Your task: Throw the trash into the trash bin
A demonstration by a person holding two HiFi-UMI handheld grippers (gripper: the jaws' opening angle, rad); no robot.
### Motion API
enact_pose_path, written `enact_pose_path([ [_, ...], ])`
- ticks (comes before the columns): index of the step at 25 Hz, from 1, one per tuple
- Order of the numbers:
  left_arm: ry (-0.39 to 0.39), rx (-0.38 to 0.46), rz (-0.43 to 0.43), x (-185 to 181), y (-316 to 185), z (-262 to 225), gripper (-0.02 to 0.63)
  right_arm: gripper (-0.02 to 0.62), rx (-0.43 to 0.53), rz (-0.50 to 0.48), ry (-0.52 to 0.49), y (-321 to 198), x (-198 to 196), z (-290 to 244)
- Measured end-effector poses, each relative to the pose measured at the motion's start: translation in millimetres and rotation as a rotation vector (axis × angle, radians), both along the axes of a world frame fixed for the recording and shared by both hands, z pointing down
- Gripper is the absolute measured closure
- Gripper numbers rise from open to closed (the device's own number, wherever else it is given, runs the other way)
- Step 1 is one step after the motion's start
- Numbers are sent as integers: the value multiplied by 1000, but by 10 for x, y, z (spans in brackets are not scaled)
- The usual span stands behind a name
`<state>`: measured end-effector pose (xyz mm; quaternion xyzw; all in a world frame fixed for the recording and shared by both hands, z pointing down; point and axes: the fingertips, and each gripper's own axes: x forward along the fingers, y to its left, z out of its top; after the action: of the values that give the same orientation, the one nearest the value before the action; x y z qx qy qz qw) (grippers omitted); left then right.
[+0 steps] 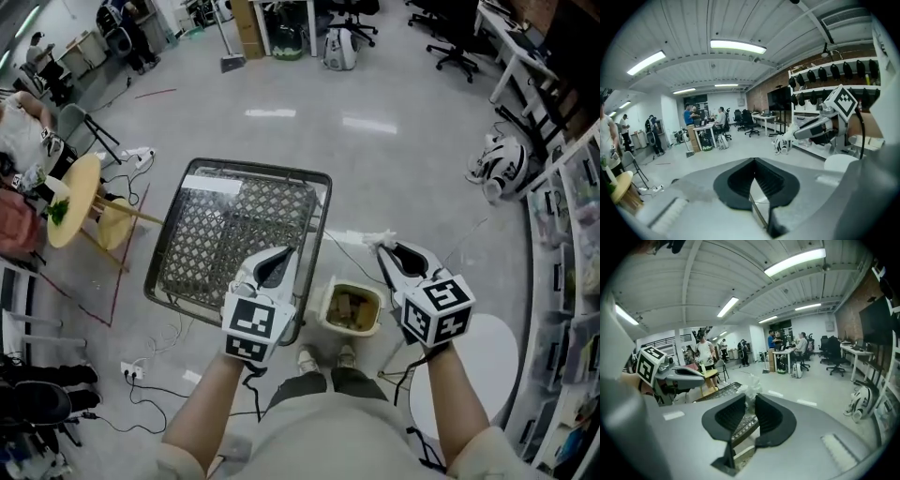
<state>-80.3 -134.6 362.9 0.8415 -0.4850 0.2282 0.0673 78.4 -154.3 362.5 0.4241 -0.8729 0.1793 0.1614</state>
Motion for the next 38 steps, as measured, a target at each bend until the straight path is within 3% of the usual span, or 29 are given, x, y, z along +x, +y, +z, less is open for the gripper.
enact_pose_path([
  [8, -15, -181, 86, 552, -65, 953, 603, 529, -206, 80, 39, 84, 407, 1114],
  [14, -43, -362, 94, 702, 107, 1823, 603, 528, -363, 91, 48, 270, 538, 2010],
  [19, -60, -458, 84, 737, 274, 2416, 603, 528, -476, 81, 68, 466, 526, 2751],
  [30, -60, -554, 37, 636, 389, 3184, 603, 528, -688, 72, 135, 973, 501, 4235],
  [38, -18, -589, 15, 590, 507, 3408, 603, 514, -728, 107, 188, 1040, 476, 5093],
])
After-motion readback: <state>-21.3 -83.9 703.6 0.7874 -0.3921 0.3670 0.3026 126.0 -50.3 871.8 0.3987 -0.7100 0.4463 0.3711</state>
